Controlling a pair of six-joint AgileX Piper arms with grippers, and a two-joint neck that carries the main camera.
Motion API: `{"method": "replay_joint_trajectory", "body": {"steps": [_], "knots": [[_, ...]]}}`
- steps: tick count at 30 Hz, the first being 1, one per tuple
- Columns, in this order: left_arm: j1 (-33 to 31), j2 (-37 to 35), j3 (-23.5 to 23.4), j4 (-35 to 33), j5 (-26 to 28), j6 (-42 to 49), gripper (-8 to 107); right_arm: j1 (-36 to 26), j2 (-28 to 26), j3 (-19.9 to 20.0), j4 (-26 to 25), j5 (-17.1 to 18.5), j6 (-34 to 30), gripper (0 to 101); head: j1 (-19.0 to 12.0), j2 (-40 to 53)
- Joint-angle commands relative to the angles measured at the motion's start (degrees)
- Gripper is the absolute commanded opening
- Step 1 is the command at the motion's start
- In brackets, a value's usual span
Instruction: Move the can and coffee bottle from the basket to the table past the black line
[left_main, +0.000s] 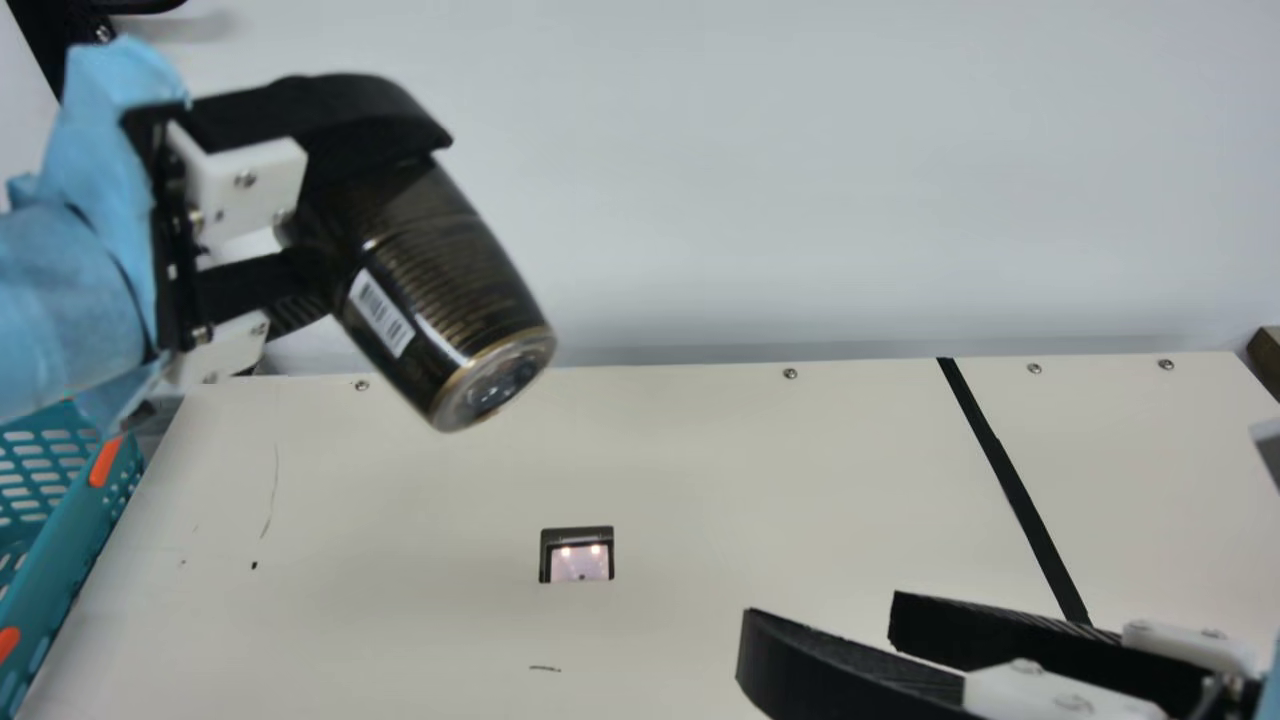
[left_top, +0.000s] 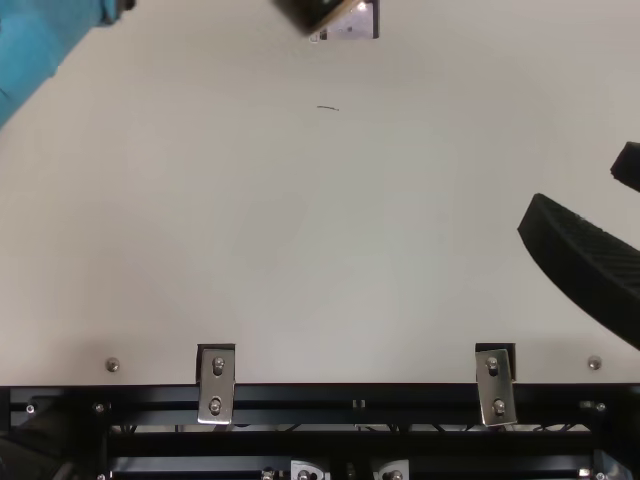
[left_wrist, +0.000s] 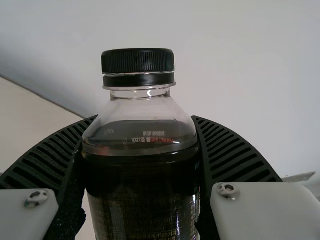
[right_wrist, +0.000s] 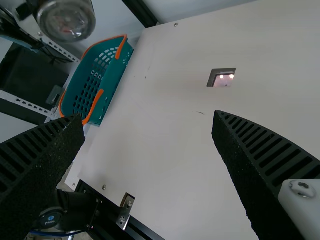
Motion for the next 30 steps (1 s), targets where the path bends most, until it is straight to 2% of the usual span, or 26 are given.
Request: {"method": "replay_joint_trajectory", "body": {"steps": [1,7,16,24,30], "knots": [[2.9,-0.3,2.8,-7.8,2.2,7.6,10,0.0,0.0,0.0,0.0,0.0,0.0,101,-1.5,-0.5],[10.2,-0.8,9.6,-20.8,8.6,18.9,10,0.0,0.0,0.0,0.0,0.0,0.0,101,-1.5,-0.5],[17.5,-0.1,20.0,-35.3,19.0,30.8,10,0.0,0.0,0.0,0.0,0.0,0.0,101,-1.5,-0.5],[15.7,-0.5,27.0,-42.3,23.8,35.8,10,0.0,0.0,0.0,0.0,0.0,0.0,101,-1.5,-0.5],[15.5,-0.8,27.4,-42.3,23.9,35.8,10,0.0,0.0,0.0,0.0,0.0,0.0,101,-1.5,-0.5]]}}
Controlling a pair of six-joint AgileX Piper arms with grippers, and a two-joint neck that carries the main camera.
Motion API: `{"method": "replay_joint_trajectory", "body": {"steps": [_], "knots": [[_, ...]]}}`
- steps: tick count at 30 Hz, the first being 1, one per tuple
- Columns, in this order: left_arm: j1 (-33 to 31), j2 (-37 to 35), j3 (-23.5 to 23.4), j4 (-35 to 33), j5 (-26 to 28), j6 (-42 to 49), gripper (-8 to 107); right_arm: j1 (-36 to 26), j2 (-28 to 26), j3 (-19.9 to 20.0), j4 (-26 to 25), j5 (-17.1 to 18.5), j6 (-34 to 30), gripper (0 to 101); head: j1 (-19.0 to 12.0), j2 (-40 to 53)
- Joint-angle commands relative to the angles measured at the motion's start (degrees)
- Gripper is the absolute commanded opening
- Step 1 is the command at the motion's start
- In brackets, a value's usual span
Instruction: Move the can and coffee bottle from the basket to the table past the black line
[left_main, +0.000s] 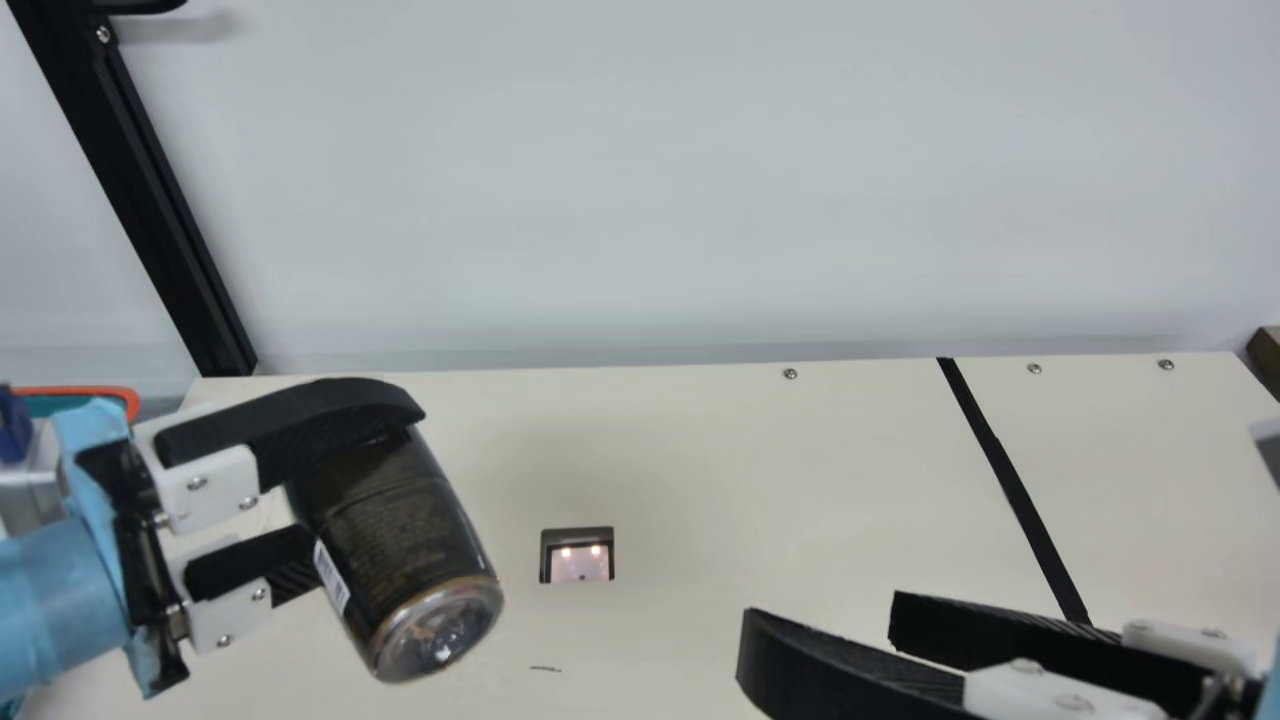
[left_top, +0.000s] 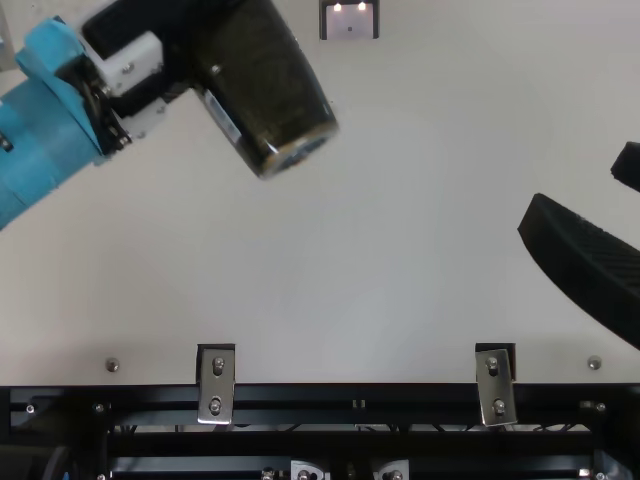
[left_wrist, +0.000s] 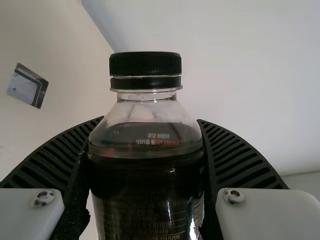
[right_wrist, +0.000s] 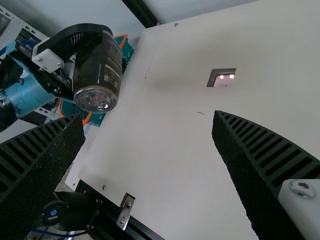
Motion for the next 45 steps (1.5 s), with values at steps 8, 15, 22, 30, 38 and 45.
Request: {"method": "replay_joint_trajectory", "body": {"steps": [8,15,22,30,38,45], "knots": [[0.0,0.0,0.0,0.0,0.1,0.0,10,0.6,0.2,-0.1,0.2,-0.2,0.5,101,-1.5,-0.5],[0.0,0.0,0.0,0.0,0.1,0.0,10,3.0,1.9,0.2,5.2,-1.8,0.8,101,-1.5,-0.5],[0.0,0.0,0.0,0.0,0.1,0.0,10,6.2,4.7,0.5,11.4,-3.5,-0.1,101,-1.5,-0.5],[0.0,0.0,0.0,0.0,0.1,0.0,10,11.2,8.5,2.2,13.8,-6.3,-0.1,101,-1.5,-0.5],[0.2,-0.1,-0.4,0.2,0.4,-1.0,10,17.4,12.2,4.1,17.4,-10.6,-0.2,101,-1.5,-0.5],[1.1,0.0,-2.2,-0.1,3.4,-4.8,10,17.5,12.3,4.1,17.5,-11.0,-0.1,101,-1.5,-0.5]]}}
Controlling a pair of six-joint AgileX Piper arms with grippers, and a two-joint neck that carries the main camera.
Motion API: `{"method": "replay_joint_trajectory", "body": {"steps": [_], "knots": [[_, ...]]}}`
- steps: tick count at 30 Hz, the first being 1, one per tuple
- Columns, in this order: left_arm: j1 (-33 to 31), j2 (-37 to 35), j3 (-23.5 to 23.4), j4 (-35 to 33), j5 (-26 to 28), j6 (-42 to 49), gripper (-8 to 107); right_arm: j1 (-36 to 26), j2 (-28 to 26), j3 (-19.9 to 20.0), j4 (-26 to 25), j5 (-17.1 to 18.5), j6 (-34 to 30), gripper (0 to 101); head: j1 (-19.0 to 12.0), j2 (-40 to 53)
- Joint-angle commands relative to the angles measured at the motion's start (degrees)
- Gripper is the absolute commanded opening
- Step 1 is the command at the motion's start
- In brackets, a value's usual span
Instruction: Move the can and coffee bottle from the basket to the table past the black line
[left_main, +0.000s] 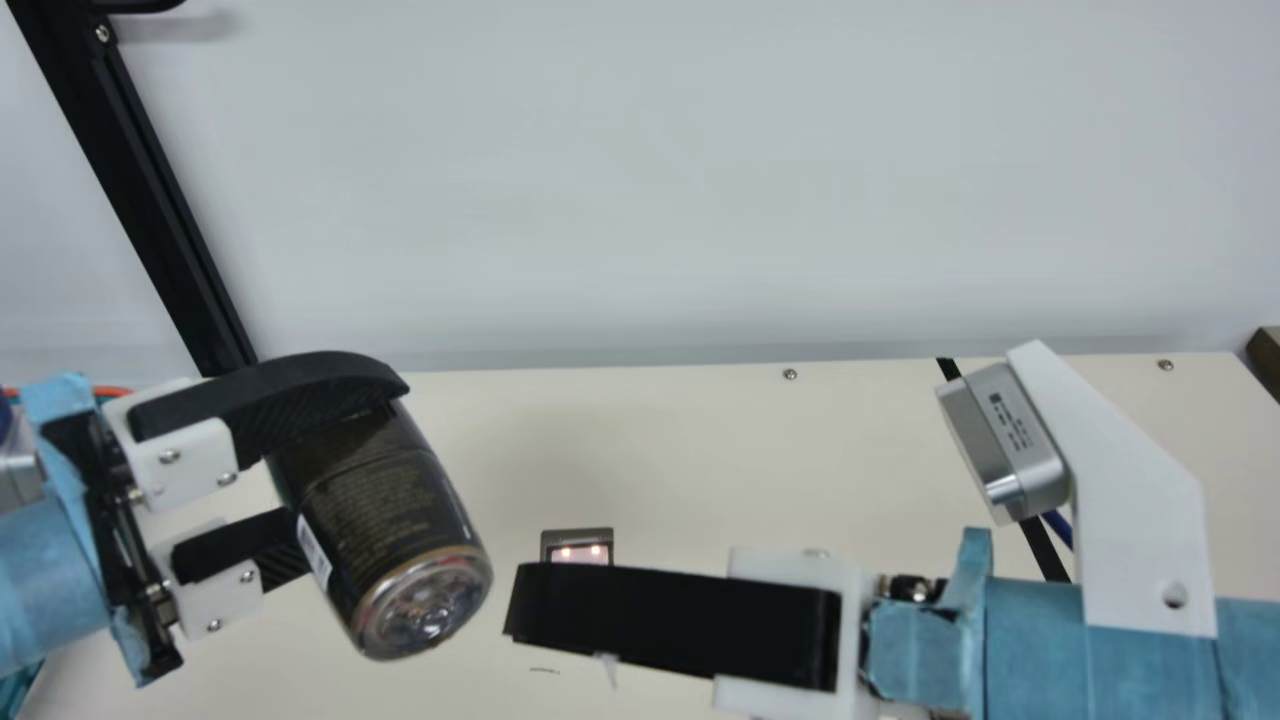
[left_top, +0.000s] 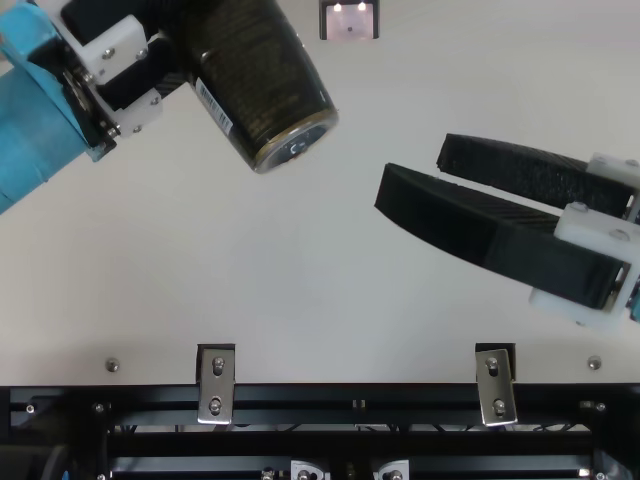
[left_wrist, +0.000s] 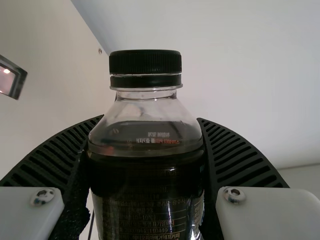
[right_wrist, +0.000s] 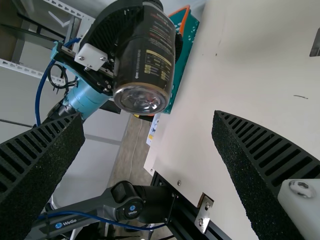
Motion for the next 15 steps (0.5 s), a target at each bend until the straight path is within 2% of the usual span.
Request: {"method": "replay_joint_trajectory", "body": {"steps": [1,6,7,15], "knots": [[-0.2,0.0,-0.7,0.0,0.7,-1.6,10,0.0,0.0,0.0,0.0,0.0,0.0,101,-1.5,-0.5],[-3.4,0.2,-2.0,0.0,-0.1,-3.6,10,0.0,0.0,0.0,0.2,-0.1,0.0,101,-1.5,-0.5],[-2.1,0.1,-1.9,0.1,0.8,-3.5,10,0.0,0.0,0.0,0.2,-0.1,0.0,101,-1.5,-0.5],[-3.3,0.1,-2.1,0.1,0.5,-3.5,10,0.2,0.0,-0.1,0.6,-0.1,0.3,101,-1.5,-0.5]]}}
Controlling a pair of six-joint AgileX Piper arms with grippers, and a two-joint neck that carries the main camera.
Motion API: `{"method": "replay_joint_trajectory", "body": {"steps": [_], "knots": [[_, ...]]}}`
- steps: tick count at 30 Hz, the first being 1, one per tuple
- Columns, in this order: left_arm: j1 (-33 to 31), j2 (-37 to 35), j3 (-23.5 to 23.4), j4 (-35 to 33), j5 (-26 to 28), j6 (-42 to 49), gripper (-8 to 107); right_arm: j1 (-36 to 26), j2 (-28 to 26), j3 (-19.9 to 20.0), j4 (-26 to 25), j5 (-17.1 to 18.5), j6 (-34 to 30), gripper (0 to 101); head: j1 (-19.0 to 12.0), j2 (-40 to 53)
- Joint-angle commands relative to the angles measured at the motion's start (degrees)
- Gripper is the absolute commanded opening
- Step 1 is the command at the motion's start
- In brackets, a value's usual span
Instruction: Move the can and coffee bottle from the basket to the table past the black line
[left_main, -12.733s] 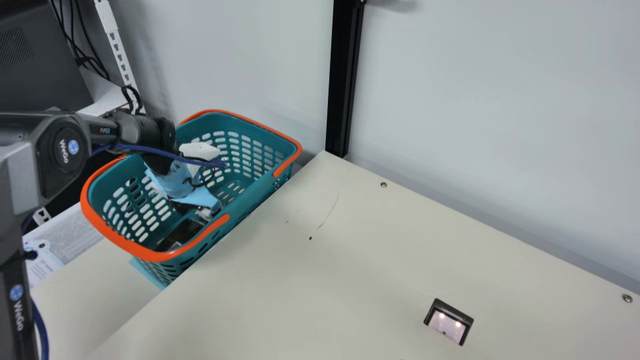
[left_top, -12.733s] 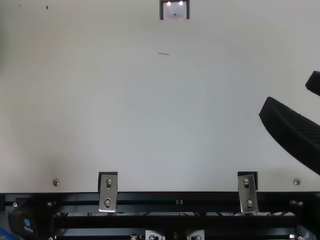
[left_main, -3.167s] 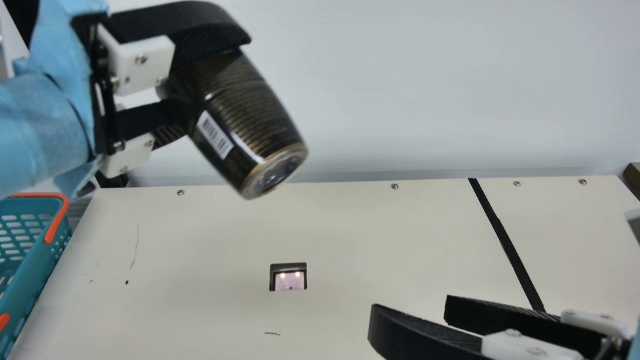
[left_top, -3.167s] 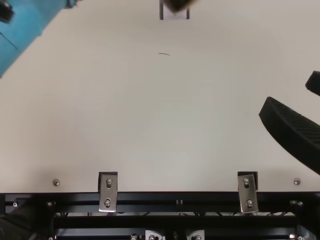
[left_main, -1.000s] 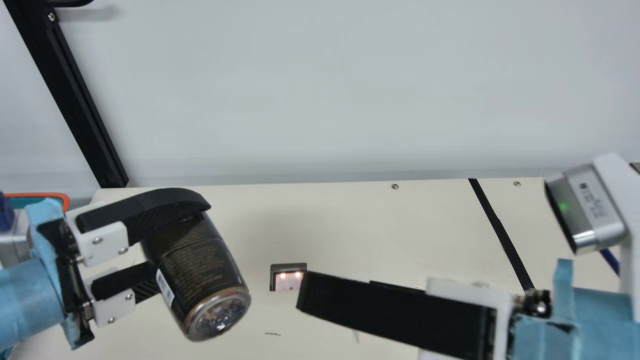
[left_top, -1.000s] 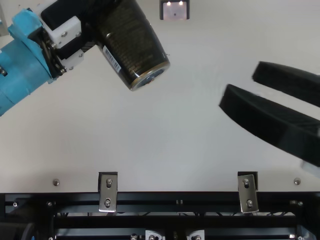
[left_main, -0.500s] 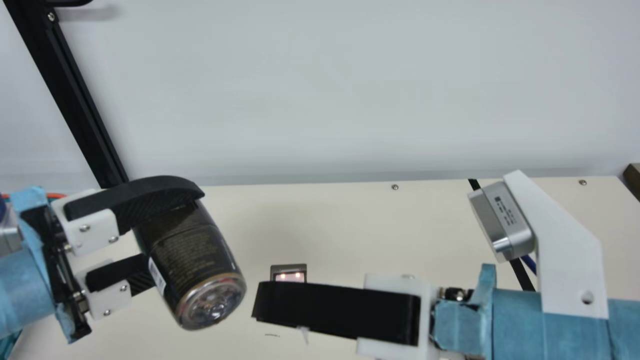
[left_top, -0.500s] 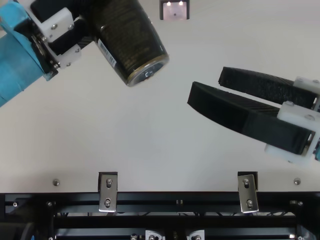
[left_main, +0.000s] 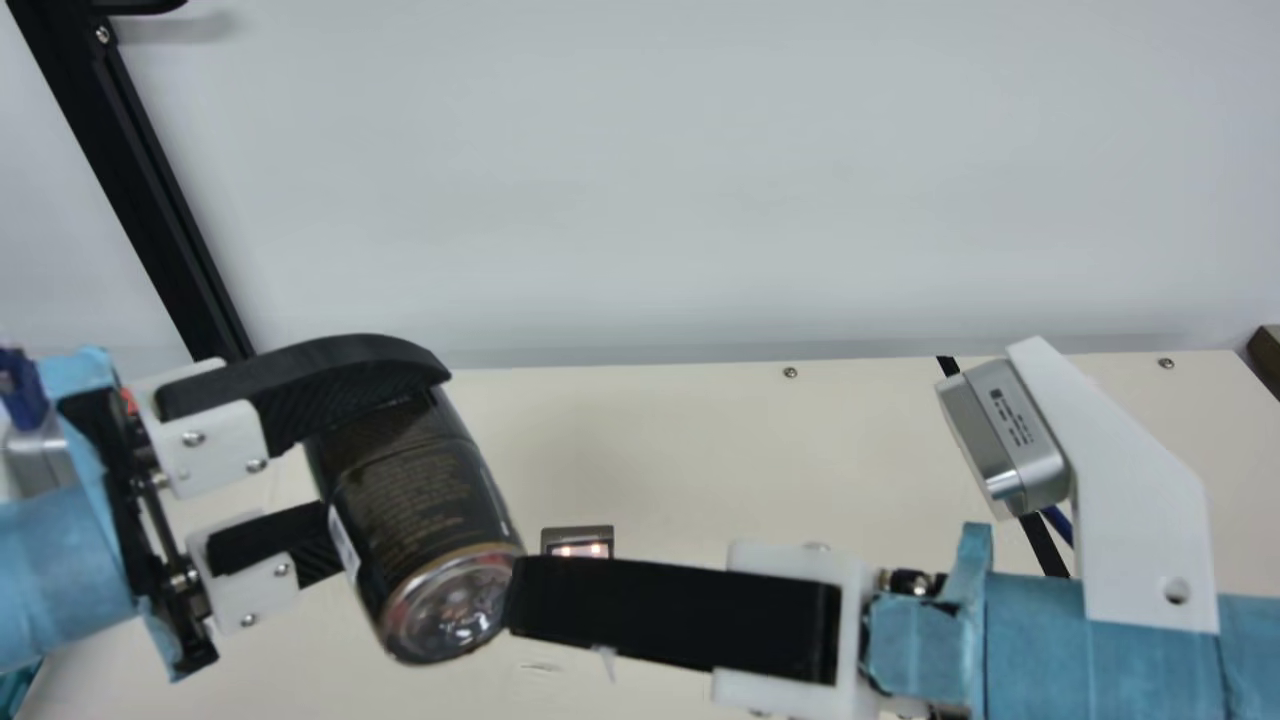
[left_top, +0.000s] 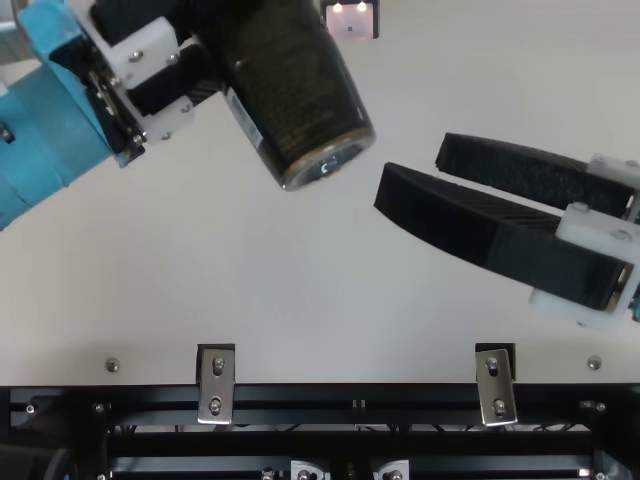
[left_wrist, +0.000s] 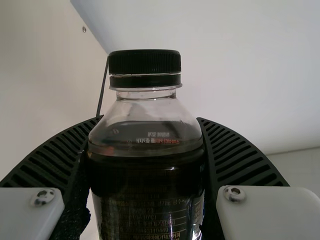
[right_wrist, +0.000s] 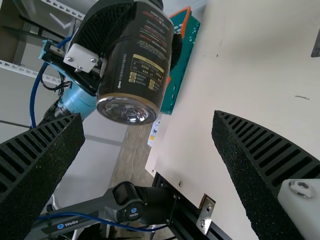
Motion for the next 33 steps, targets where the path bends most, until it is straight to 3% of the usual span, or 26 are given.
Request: {"method": "replay_joint_trajectory", "body": {"steps": [1,14,33], "knots": [[0.0,0.0,0.0,0.0,0.0,0.0,10,0.0,0.1,0.1,0.7,0.2,0.0,101,-1.5,-0.5],[0.0,0.0,0.0,0.0,0.0,0.0,10,2.3,4.2,-0.7,8.3,-0.5,-3.5,101,-1.5,-0.5],[0.0,0.0,0.0,0.0,0.0,0.0,10,9.0,13.2,-1.5,15.3,-5.6,-7.3,101,-1.5,-0.5]]}}
